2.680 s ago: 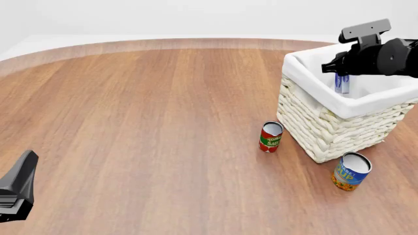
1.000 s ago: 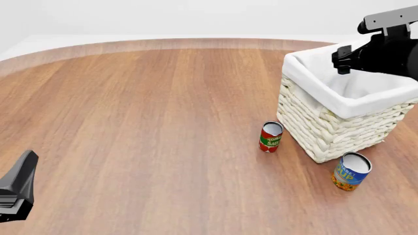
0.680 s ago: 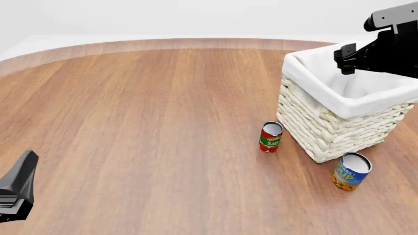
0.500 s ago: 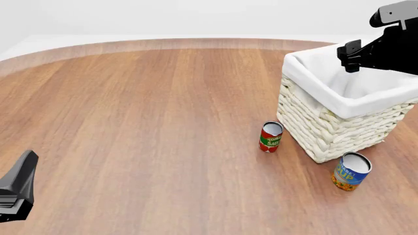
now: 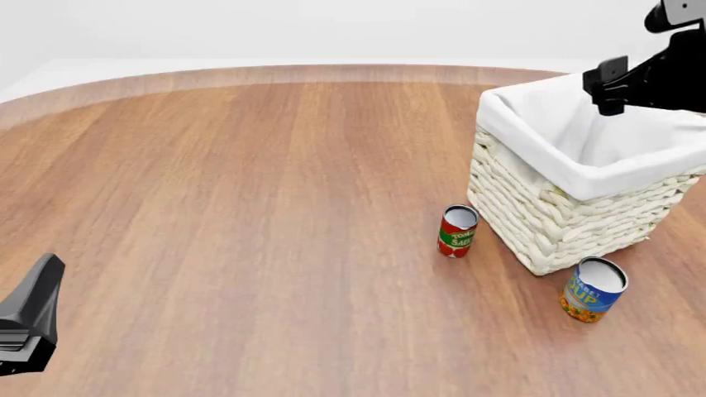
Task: Pick up the alphabet soup and the cream cheese box, and put them in the basket.
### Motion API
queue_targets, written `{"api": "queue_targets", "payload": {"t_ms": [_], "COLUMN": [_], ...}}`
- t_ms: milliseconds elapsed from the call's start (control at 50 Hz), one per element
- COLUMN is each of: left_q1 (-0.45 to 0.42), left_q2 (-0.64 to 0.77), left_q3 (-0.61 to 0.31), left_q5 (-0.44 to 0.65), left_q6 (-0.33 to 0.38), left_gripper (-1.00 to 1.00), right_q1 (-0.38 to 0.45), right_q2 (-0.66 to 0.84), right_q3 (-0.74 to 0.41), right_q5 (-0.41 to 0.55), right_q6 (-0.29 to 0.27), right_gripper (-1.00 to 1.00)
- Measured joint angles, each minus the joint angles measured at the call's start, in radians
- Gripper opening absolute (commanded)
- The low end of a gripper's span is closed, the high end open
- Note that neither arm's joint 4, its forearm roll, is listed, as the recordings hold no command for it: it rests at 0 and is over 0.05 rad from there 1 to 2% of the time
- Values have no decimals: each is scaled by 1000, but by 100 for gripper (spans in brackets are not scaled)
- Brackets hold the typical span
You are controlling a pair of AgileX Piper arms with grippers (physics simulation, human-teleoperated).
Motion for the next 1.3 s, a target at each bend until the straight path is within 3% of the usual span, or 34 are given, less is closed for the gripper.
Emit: {"api": "queue_targets", "payload": {"t_ms": [600,1300], "left_q1": [0,0], "left_q2": [0,0], "left_q3": [0,0], "left_q5": [0,0], "left_q6": [0,0], "left_gripper": [100,100], "right_q1": [-27,-45], "right_q2": [-46,-82], "right_q3": [23,59], "right_q5": [119,128], "right_q6": [-15,-22], "right_gripper": [100,100]}}
